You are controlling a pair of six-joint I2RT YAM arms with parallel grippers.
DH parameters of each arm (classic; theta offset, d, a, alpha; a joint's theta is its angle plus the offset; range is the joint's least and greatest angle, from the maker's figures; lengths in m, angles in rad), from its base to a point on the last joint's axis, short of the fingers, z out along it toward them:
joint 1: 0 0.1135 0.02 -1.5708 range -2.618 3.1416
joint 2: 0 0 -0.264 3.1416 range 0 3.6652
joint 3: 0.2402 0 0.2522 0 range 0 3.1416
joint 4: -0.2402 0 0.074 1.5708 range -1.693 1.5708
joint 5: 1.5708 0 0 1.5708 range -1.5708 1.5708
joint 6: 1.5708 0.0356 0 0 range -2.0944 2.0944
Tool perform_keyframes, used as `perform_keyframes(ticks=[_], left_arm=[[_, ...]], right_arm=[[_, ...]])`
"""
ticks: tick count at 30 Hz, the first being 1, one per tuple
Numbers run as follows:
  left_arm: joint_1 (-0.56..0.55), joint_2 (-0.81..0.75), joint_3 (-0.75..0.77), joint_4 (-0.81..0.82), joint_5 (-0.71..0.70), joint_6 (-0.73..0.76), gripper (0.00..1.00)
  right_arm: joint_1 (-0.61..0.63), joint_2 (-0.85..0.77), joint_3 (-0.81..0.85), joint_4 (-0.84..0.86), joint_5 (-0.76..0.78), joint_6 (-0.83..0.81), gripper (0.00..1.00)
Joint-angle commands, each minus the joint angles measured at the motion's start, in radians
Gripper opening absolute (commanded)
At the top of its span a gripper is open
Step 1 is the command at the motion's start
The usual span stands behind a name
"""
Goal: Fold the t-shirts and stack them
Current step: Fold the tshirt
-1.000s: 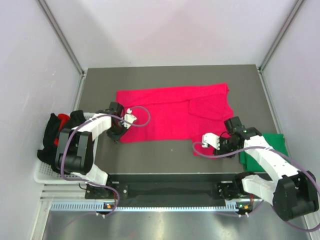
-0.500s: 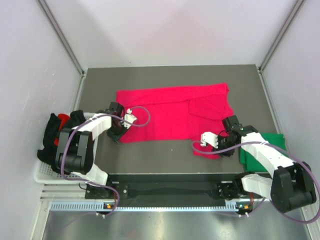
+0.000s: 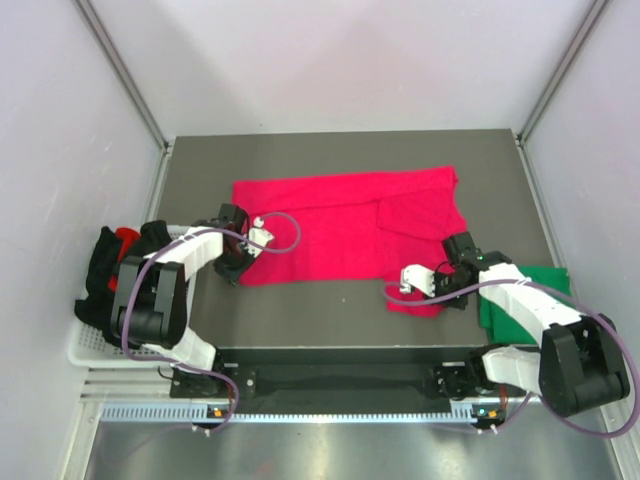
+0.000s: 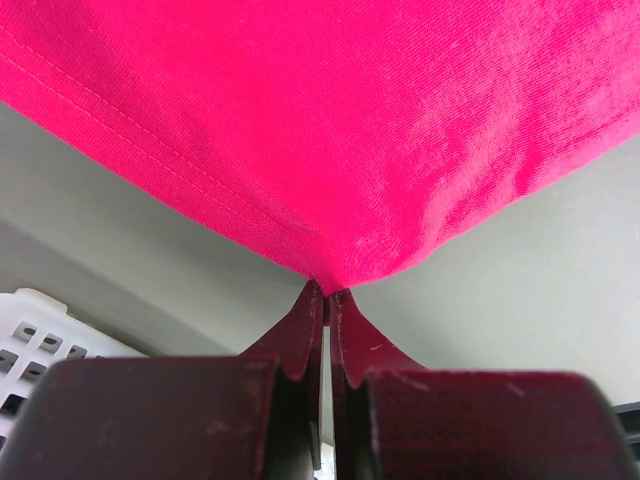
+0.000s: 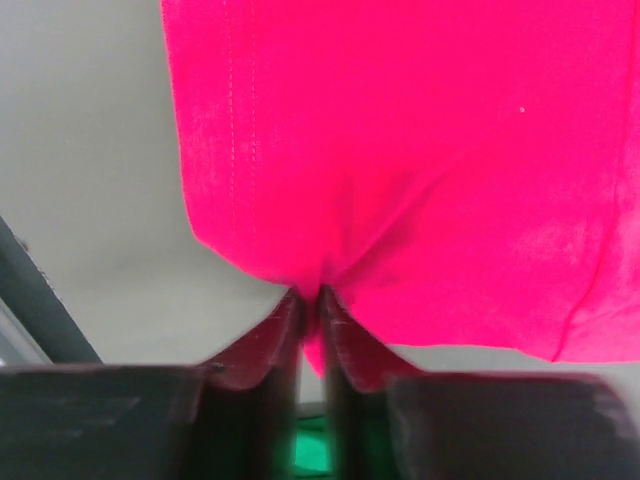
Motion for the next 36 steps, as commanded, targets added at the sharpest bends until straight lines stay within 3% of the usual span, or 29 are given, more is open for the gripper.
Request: perform_keyframes(ticks=[1,2,8,15,26,36], left_arm=[[-0.001,-0.002,0.037,-0.028,0.007,-0.002,0.0],[-0.001,-0.008,0.04,-0.031,0.007,-0.001,0.0],[-0.001,-0.047,0.083,-0.061,-0.047,0.018,0.0],[-0.001,-0.099,0.107,-0.046,-0.094,0.029,0.0],[0.0,0.004,0.207,0.018,-0.156,0.027,0.0],[0.0,0.153,0.382,0.058,-0.165,-0.008,0.0]], right_arm=[[0.006,-0.02,-0.004,0.009,0.012,-0.009,0.09],[0.006,-0.029,0.0,0.002,0.023,-0.001,0.01],[0.004,-0.135,0.091,-0.041,0.05,0.028,0.0],[-0.005,-0.126,0.196,-0.057,0.078,0.057,0.0],[-0.118,0.092,0.369,0.113,0.07,0.166,0.0],[-0.129,0.299,0.567,0.211,0.009,0.312,0.0]])
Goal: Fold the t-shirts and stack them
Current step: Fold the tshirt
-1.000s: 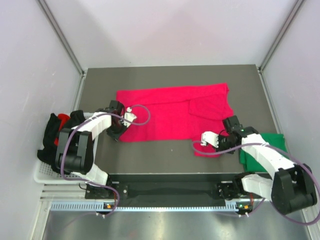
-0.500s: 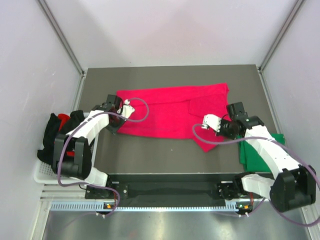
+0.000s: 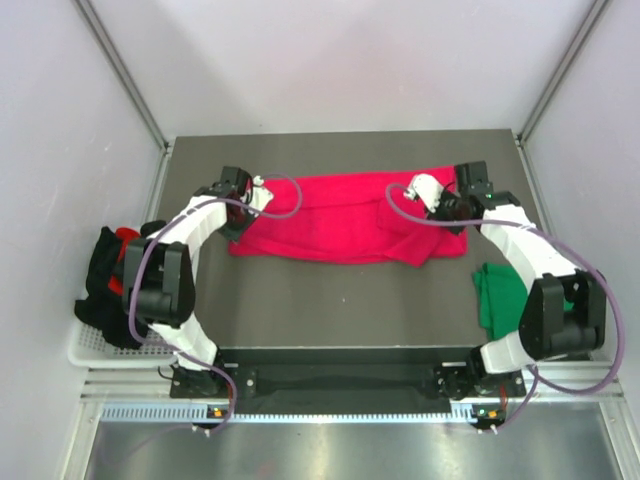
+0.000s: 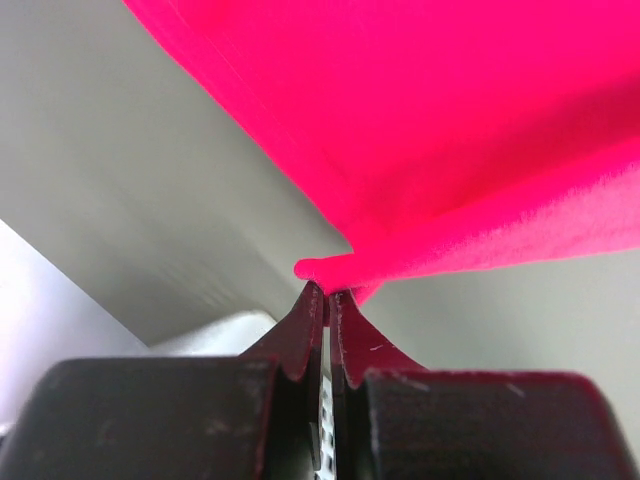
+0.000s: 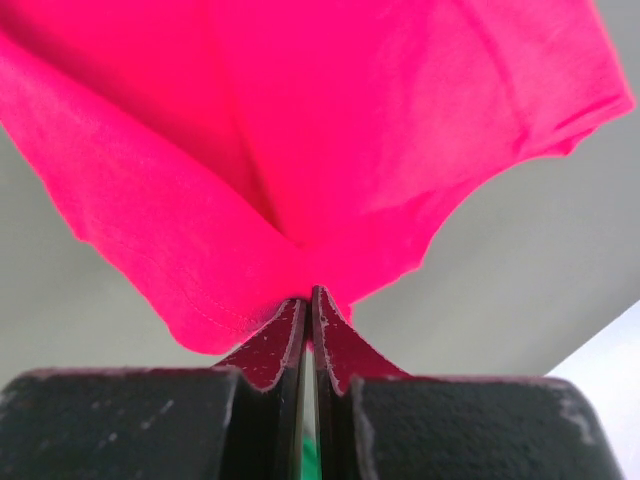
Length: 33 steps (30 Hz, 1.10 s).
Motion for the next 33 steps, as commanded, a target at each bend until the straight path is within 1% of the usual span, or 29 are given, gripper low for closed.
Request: perform_keyframes(ticks=[1,9,19,24,33], left_arm=[[0.001,0.05,0.085,0.05,-0.016,-0.024,0.0],[0.001,0.176,0.216,0.059,-0.047,-0.029,0.0],[0.002,0.273,0.312,0.085,-0.098,-0.032,0.0],[0.004,0.318,0.373,0.09,-0.113,-0.041,0.0],[0.007,0.397,0.471,0.079,-0.134,-0.053,0.0]], right_arm=[[-0.008,0.054,0.103,0.085,-0.038,0.09,0.0],[-0.014,0.203,0.248,0.129,-0.023,0.168,0.0],[-0.039,0.324,0.398,0.177,-0.012,0.24,0.0],[-0.04,0.383,0.452,0.192,-0.009,0.26,0.0],[-0.043,0.46,0.498,0.214,0.005,0.276,0.0]])
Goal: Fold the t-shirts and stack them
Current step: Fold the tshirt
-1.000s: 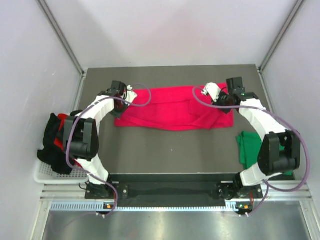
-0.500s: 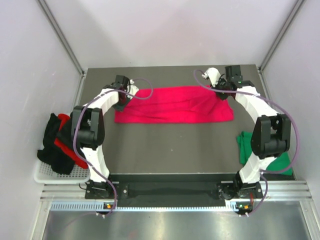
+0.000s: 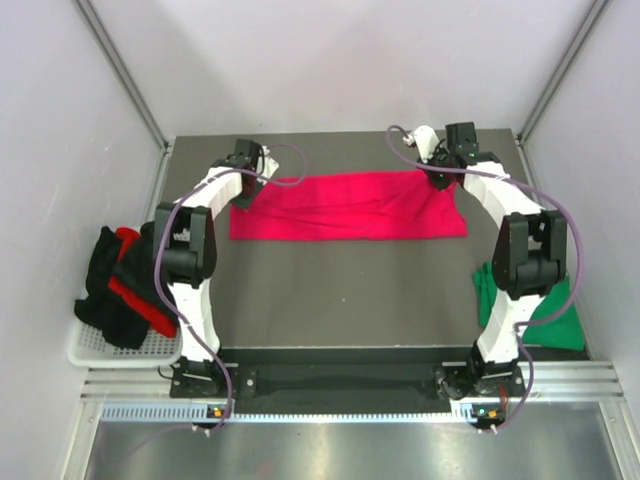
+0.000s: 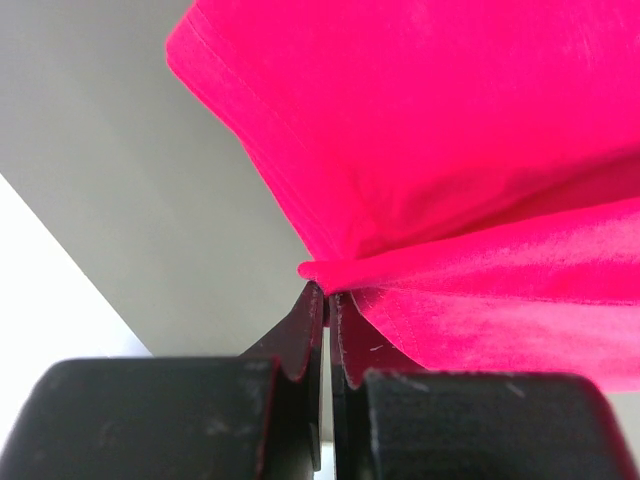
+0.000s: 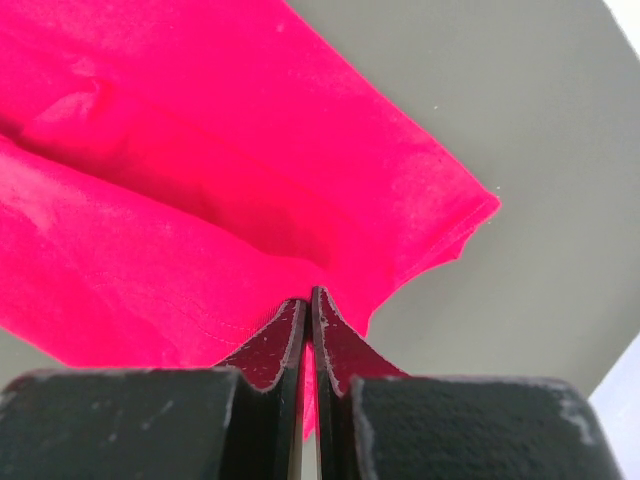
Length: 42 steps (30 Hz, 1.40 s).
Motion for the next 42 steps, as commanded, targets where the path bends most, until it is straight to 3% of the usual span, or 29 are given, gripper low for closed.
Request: perform_keyframes(ticks=[1,36,37,38,42], left_arm=[[0.008,0.029,0.062,0.015,-0.03,-0.017,0.0],[0.019,0.08,0.11,-0.005,-0.067,-0.056,0.0],[0.02,0.077,0.11,-0.006,-0.07,-0.062,0.04],[0.02,0.071,0.108,-0.009,-0.074,-0.068,0.15],[0.017,0.015,0.097,0.015,-0.113,-0.103,0.29]], right_arm=[[-0.012,0.018,0.059,0.059,0.007,0.025,0.0],[-0.031,0.184,0.231,0.059,0.003,0.063,0.0],[-0.032,0.182,0.23,0.06,0.003,0.063,0.0],[-0.031,0.179,0.224,0.06,0.003,0.062,0.0],[-0.031,0.173,0.217,0.065,0.0,0.068,0.0]])
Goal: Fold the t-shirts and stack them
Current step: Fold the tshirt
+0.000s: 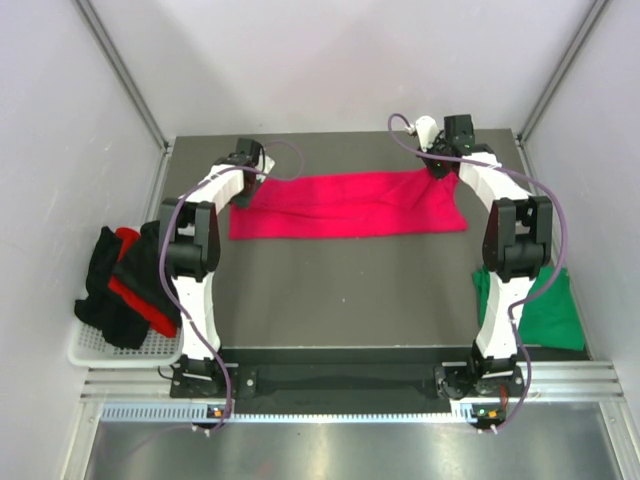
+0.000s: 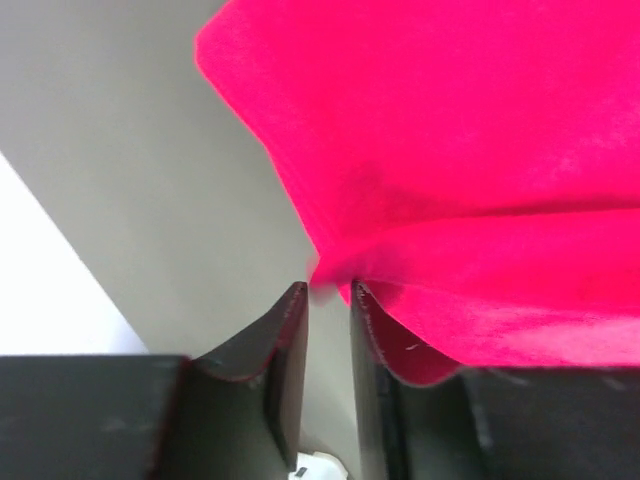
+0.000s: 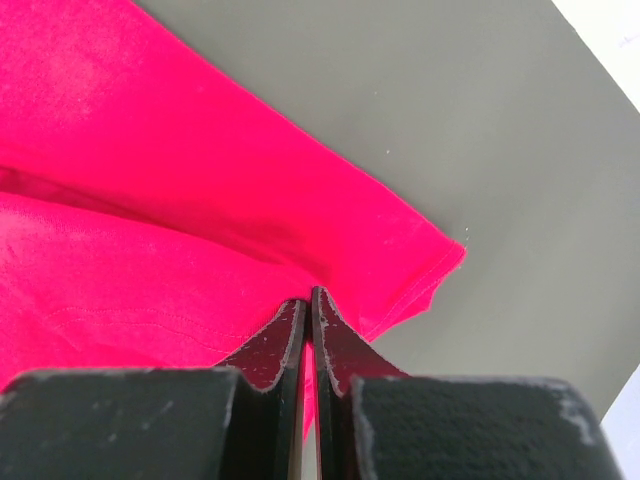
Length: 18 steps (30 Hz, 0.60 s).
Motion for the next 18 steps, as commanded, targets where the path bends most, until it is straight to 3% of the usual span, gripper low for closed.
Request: perform_keyframes(ticks=[1,7,18], left_arm=[[0.004,-0.092,-0.002,0.037,-0.054,-0.054,0.3],[-0.032,-0.241,-0.108,0.088,-0.001,-0.071,0.31],[-0.042,-0.224,-0.287,0.058,0.09,-0.075,0.19]], right_arm=[[-0.01,-0.009,0.04,0.027,-0.011,0.019,0.0],[-0.007,-0.009,0.045,0.026,-0.011,0.022,0.01],[-0.004,0.008,0.054,0.03,0.008,0.027,0.03]])
